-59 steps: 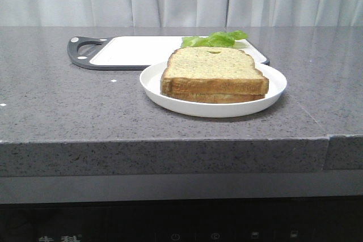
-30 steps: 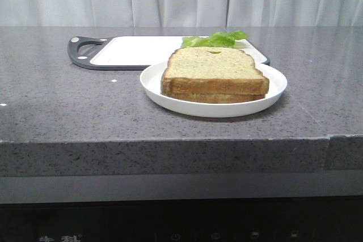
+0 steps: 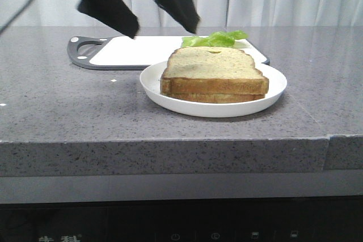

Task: Left arm grabs bread, right arm adds lettuce
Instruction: 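Lower the left gripper onto the top bread slice and close it, then lift the top bread slice off the plate with the left gripper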

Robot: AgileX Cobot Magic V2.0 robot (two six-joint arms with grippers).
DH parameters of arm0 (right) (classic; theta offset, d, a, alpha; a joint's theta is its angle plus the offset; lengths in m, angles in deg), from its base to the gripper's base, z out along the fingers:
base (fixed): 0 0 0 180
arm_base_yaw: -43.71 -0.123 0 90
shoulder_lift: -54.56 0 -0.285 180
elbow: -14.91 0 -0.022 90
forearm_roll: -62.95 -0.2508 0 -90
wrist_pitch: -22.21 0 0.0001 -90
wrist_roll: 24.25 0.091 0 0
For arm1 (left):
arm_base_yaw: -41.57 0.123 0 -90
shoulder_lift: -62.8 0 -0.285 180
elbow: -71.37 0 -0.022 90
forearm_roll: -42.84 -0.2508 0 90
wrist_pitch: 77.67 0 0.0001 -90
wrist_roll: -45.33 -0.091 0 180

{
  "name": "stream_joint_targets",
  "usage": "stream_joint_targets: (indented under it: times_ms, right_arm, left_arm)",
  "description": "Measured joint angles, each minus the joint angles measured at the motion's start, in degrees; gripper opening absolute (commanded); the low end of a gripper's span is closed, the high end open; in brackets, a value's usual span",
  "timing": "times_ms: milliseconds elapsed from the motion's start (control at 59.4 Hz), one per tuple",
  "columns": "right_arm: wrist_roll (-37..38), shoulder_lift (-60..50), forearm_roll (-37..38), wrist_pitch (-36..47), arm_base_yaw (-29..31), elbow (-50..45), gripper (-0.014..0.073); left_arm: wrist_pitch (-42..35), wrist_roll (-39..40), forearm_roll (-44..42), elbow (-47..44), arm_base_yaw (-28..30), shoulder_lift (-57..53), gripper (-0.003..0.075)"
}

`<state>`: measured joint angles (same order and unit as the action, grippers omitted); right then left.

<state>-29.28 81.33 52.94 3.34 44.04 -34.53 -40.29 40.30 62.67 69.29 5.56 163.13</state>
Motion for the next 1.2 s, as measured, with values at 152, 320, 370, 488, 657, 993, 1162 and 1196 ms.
stream_joint_targets:
  times_ms: [152, 320, 370, 488, 657, 993, 1162, 1196]
  right_arm:
    - [0.00, 0.00, 0.00, 0.00, 0.00, 0.00, 0.0432]
    - [0.00, 0.00, 0.00, 0.00, 0.00, 0.00, 0.0432]
    - [0.00, 0.00, 0.00, 0.00, 0.00, 0.00, 0.0432]
    - [0.00, 0.00, 0.00, 0.00, 0.00, 0.00, 0.0432]
    - [0.00, 0.00, 0.00, 0.00, 0.00, 0.00, 0.0432]
    - [0.00, 0.00, 0.00, 0.00, 0.00, 0.00, 0.0432]
    - [0.00, 0.00, 0.00, 0.00, 0.00, 0.00, 0.0432]
    - [0.00, 0.00, 0.00, 0.00, 0.00, 0.00, 0.0432]
  left_arm:
    - [0.03, 0.00, 0.21, 2.77, -1.07, 5.11, 0.0599]
    - [0.03, 0.00, 0.21, 3.30, -1.10, 7.79, 0.0599]
    - [0.03, 0.00, 0.33, 3.35, -1.10, 8.25, 0.0599]
    - [0.03, 0.00, 0.47, 3.71, -1.10, 8.34, 0.0554]
    - [0.20, 0.00, 0.75, 3.80, -1.20, 8.34, 0.0332]
    - [-0.06, 0.10, 0.47, 3.93, -1.35, 8.34, -0.0003]
    - [-0.27, 0.10, 0.27, 3.93, -1.35, 8.34, -0.0021]
    - [-0.41, 0.10, 0.13, 3.93, -1.35, 8.34, -0.0021]
